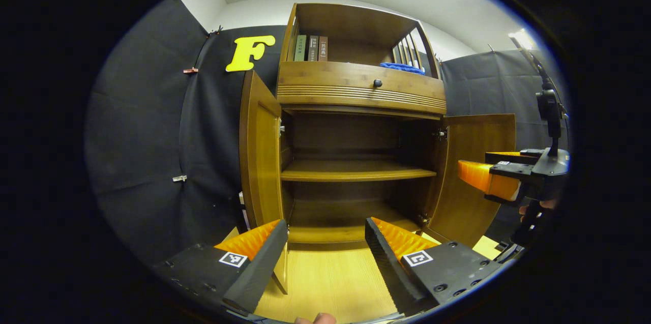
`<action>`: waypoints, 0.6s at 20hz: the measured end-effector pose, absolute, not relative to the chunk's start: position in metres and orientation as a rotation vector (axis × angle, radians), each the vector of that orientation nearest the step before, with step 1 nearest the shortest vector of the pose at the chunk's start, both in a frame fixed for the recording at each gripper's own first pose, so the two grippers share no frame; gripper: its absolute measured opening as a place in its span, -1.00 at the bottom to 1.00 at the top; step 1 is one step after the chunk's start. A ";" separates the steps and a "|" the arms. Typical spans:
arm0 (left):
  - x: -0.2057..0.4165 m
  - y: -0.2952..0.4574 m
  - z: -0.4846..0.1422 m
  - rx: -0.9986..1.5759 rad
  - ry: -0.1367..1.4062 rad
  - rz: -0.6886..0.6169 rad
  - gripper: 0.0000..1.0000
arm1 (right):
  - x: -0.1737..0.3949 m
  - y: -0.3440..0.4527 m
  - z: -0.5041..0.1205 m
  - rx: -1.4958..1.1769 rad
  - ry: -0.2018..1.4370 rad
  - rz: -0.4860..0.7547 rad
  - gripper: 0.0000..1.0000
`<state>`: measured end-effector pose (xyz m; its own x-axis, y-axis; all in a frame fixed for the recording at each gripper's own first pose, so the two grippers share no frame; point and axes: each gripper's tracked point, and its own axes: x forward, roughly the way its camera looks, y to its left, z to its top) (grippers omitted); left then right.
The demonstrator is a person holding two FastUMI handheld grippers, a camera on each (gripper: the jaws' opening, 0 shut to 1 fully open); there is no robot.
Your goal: Open the right door of the double-door shoe cabinet with the right hand, and open the left door with the left hand.
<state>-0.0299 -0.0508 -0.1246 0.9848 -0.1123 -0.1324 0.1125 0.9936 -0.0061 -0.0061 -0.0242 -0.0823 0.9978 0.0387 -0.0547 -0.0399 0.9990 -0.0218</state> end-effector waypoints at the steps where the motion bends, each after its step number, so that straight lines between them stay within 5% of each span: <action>1: -0.031 -0.050 -0.125 0.002 0.131 -0.113 0.91 | -0.006 -0.024 -0.082 -0.025 0.055 0.040 0.92; 12: -0.037 -0.058 -0.126 0.004 0.139 -0.147 0.89 | -0.003 -0.014 -0.075 -0.029 0.051 0.055 0.92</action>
